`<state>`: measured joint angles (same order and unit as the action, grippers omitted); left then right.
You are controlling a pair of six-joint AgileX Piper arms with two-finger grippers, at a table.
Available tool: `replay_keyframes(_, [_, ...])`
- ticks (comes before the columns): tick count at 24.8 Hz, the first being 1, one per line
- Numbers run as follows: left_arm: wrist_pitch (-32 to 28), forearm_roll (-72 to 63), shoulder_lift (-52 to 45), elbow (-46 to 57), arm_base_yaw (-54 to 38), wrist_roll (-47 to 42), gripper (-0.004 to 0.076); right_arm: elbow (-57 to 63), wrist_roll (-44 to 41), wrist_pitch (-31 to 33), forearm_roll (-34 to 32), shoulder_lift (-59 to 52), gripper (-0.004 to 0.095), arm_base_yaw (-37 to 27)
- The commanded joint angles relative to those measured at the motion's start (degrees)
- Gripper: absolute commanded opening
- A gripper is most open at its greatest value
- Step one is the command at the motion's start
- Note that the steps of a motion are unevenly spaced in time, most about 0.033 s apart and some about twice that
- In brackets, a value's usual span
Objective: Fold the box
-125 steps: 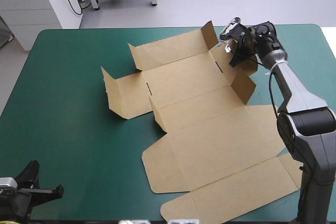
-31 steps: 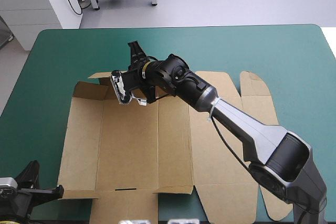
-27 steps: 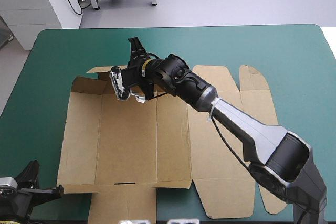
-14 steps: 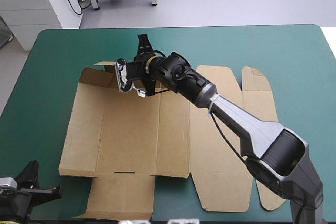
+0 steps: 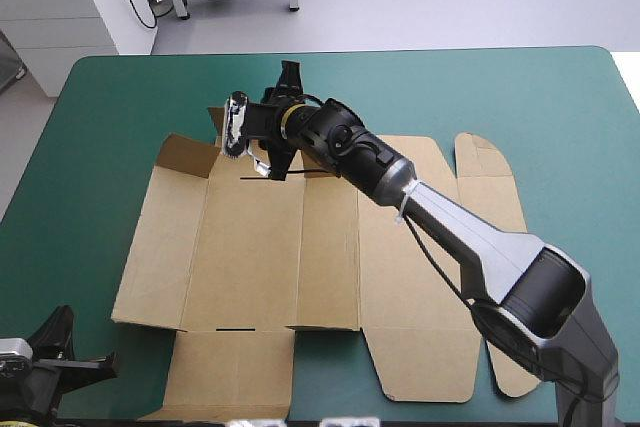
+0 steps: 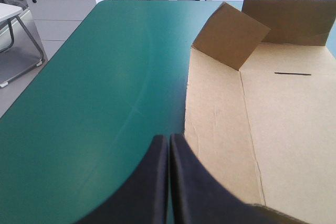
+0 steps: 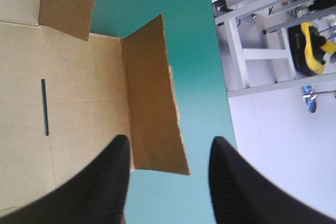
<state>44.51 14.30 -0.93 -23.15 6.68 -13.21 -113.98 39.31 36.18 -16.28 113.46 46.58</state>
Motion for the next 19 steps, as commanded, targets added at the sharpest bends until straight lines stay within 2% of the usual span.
replay_keyframes(1, [-4.29, 0.74, 2.82, -1.5, 0.0, -0.71, -0.0008, -1.67, -4.93, 3.73, -0.27, -6.63, -0.0011, -0.17])
replay_keyframes(4, [-5.8, 1.11, 7.71, -4.13, 0.0, -0.71, -0.0008, -1.67, -11.04, 11.57, 2.16, -10.29, -0.0002, -0.27])
replay_keyframes(10, [-8.39, 5.12, 14.0, -8.21, 0.0, -0.61, -0.0008, -1.12, -17.59, 19.0, 2.85, -14.2, -0.0001, -2.07])
replay_keyframes(15, [-8.84, 8.44, 24.29, -11.06, 0.0, -0.61, -0.0008, 6.26, -18.4, 20.09, 6.76, -20.75, -0.0002, -6.62])
replay_keyframes(19, [-9.0, 8.78, 31.52, -13.92, 0.0, -0.61, -0.0008, 15.73, -19.49, 15.65, 6.67, -26.45, -0.0002, -9.68])
